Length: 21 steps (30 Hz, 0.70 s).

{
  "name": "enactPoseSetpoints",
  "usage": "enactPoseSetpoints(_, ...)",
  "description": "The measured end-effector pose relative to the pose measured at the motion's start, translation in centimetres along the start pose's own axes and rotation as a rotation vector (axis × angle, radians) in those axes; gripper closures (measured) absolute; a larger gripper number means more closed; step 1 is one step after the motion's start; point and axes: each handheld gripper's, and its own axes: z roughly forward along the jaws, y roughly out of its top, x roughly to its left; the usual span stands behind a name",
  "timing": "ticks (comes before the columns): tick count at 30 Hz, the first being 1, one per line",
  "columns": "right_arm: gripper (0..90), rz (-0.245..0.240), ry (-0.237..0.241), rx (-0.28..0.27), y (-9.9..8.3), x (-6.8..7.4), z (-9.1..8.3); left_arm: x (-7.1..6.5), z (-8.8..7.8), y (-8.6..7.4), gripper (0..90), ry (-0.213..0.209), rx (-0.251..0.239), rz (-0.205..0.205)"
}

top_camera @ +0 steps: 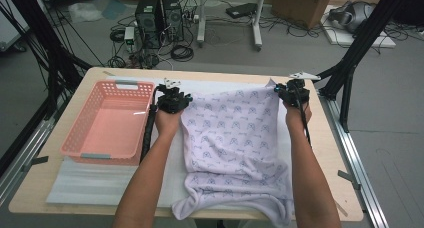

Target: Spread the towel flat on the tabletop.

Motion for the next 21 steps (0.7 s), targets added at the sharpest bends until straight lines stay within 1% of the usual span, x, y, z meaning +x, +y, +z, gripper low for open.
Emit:
enactPoseSetpoints(1, 71.0, 0.017, -0.006, 0.013, -0.2, -0.1, 0.1, 0.1, 0.1, -0.2, 58.4, -0.014, 0.032, -0.011)
enactPoseSetpoints(2, 67.9, 0.034, -0.003, 0.028, -0.4, -0.3, 0.2, 0.2, 0.2, -0.5, 54.9, -0.025, 0.049, -0.022)
enactPoseSetpoints(3, 66.9, 0.041, 0.0, 0.035, -0.6, -0.4, 0.1, 0.2, 0.1, -0.7, 51.2, -0.031, 0.053, -0.029)
enactPoseSetpoints(4, 66.7, 0.044, 0.006, 0.036, -0.9, -0.4, 0.0, 0.2, 0.0, -0.9, 49.2, -0.04, 0.043, -0.034)
enactPoseSetpoints(6, 65.2, 0.037, 0.017, 0.047, -1.4, -0.3, -0.3, 0.1, -0.4, -1.4, 47.3, -0.054, 0.039, -0.027)
enactPoseSetpoints(7, 64.7, 0.04, 0.036, 0.051, -1.6, -0.3, -0.6, 0.0, -0.5, -1.6, 45.5, -0.071, 0.048, -0.022)
enactPoseSetpoints(9, 64.2, 0.023, 0.046, 0.057, -2.0, -0.1, -1.2, -0.3, -0.6, -1.8, 41.1, -0.105, 0.088, 0.0)
enactPoseSetpoints(10, 64.1, 0.017, 0.056, 0.056, -2.2, -0.1, -1.5, -0.5, -0.7, -1.8, 39.9, -0.116, 0.098, 0.007)
enactPoseSetpoints(11, 63.7, 0.017, 0.064, 0.057, -2.4, 0.0, -1.9, -0.8, -0.9, -1.8, 39.6, -0.127, 0.099, 0.013)
enactPoseSetpoints(13, 63.0, 0.006, 0.075, 0.064, -2.8, 0.1, -2.6, -1.4, -1.5, -2.1, 40.0, -0.132, 0.05, 0.026)
enactPoseSetpoints(15, 61.9, -0.004, 0.094, 0.074, -3.2, 0.3, -3.3, -1.7, -1.8, -2.5, 39.8, -0.151, 0.056, 0.018)
enactPoseSetpoints(16, 61.0, -0.01, 0.101, 0.081, -3.4, 0.4, -3.7, -1.9, -2.0, -2.7, 39.2, -0.162, 0.065, 0.022)
enactPoseSetpoints(17, 60.2, -0.004, 0.12, 0.084, -3.6, 0.4, -4.0, -2.1, -2.1, -2.9, 38.8, -0.172, 0.069, 0.029)
enactPoseSetpoints(19, 59.1, -0.008, 0.139, 0.095, -4.0, 0.7, -4.8, -2.7, -2.7, -3.5, 39.6, -0.191, 0.053, 0.049)
enactPoseSetpoints(21, 57.6, -0.014, 0.17, 0.1, -4.5, 0.9, -5.5, -3.1, -3.2, -4.1, 39.5, -0.203, 0.059, 0.068)
